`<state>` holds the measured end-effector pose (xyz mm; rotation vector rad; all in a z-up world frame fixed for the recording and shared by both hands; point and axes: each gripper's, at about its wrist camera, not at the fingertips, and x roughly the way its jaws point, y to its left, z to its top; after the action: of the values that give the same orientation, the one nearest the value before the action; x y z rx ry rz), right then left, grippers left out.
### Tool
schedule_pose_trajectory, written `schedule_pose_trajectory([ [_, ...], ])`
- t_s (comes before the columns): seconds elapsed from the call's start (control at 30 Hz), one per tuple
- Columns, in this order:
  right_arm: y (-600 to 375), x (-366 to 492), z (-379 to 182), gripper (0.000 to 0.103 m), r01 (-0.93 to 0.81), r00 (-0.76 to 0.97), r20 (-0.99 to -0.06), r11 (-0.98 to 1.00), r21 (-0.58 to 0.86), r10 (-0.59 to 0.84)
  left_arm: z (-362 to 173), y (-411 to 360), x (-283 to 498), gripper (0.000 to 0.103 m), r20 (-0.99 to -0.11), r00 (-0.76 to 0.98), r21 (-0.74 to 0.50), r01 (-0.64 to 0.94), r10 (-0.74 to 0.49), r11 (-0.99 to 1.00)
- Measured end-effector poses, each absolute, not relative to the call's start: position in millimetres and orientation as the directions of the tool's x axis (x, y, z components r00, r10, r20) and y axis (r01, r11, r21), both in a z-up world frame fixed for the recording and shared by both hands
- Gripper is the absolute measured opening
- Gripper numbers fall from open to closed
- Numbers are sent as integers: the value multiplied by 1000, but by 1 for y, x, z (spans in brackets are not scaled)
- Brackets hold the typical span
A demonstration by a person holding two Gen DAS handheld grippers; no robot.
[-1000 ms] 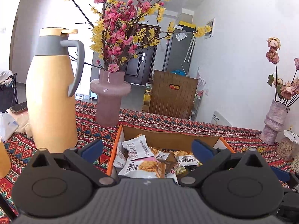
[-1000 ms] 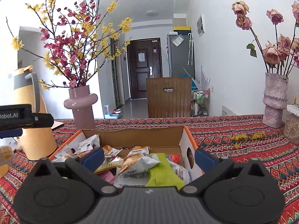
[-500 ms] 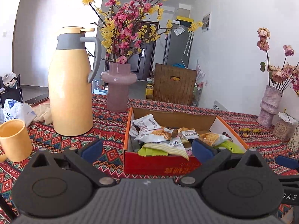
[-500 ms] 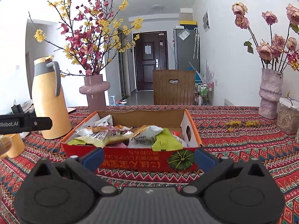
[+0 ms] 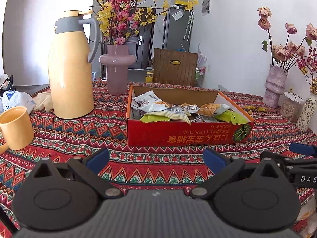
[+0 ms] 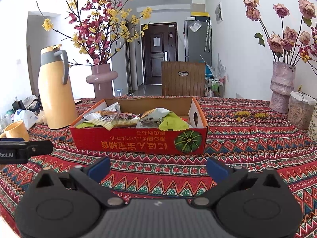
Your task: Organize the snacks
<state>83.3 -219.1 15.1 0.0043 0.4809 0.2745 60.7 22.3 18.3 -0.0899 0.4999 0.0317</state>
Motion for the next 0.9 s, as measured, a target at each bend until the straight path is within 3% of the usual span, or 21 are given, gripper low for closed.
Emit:
schedule_pose_trajectory([
  [0.9,-222,81,2,103,-250,828,-500,965,72,252,5,17,54,103,-520,854,-78,-31,-14,996],
])
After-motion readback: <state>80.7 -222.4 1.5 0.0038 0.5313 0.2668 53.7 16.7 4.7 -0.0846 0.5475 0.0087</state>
